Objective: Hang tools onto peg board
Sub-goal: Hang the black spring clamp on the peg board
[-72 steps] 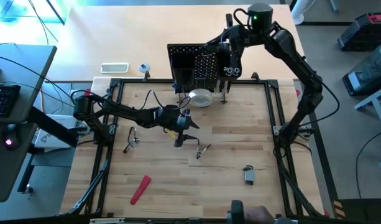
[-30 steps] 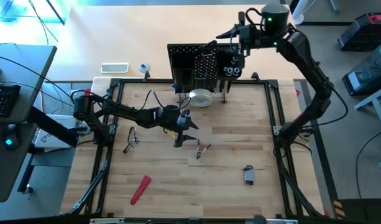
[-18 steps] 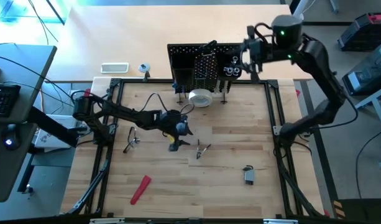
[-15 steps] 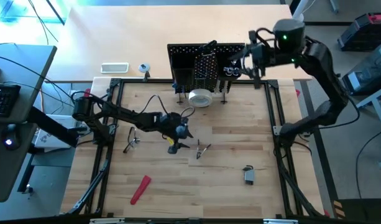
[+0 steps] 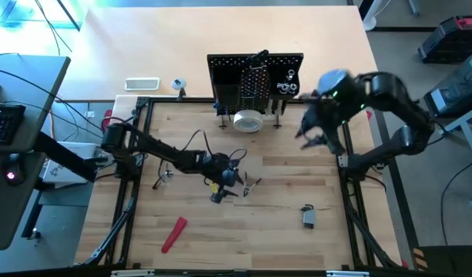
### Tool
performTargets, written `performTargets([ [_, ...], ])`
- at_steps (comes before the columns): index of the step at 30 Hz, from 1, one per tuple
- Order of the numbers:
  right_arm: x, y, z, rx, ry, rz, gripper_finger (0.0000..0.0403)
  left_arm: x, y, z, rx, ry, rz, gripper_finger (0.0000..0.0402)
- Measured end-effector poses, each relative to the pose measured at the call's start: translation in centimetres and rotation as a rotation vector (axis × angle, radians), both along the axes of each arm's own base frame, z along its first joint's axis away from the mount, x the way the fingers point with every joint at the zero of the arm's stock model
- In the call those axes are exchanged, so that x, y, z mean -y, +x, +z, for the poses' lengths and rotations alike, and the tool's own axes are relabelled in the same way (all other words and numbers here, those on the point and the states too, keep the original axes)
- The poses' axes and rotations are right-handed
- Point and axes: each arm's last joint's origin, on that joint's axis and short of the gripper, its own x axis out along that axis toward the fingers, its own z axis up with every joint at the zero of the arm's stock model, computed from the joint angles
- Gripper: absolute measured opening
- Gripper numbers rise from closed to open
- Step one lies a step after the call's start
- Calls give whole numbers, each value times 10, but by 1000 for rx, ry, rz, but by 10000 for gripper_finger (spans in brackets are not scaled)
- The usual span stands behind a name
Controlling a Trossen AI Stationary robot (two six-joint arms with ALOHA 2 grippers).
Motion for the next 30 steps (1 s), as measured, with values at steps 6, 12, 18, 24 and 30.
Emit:
performTargets([
  [6, -32, 25, -47, -199, 50, -1, 172, 12, 12, -11, -11, 44, -18, 243],
  [12, -63, 48, -108, -282, 71, 36, 172, 19, 16, -9, 7, 112, -30, 243],
  [18, -84, 62, -170, -265, 66, 45, 172, 21, 15, -10, -4, 118, -38, 243],
  [24, -90, 70, -222, -117, -66, -12, 172, 20, 15, -11, -13, 127, -17, 243],
  [30, -86, 73, -271, -1, -89, -37, 172, 19, 12, -14, -65, 117, 37, 243],
])
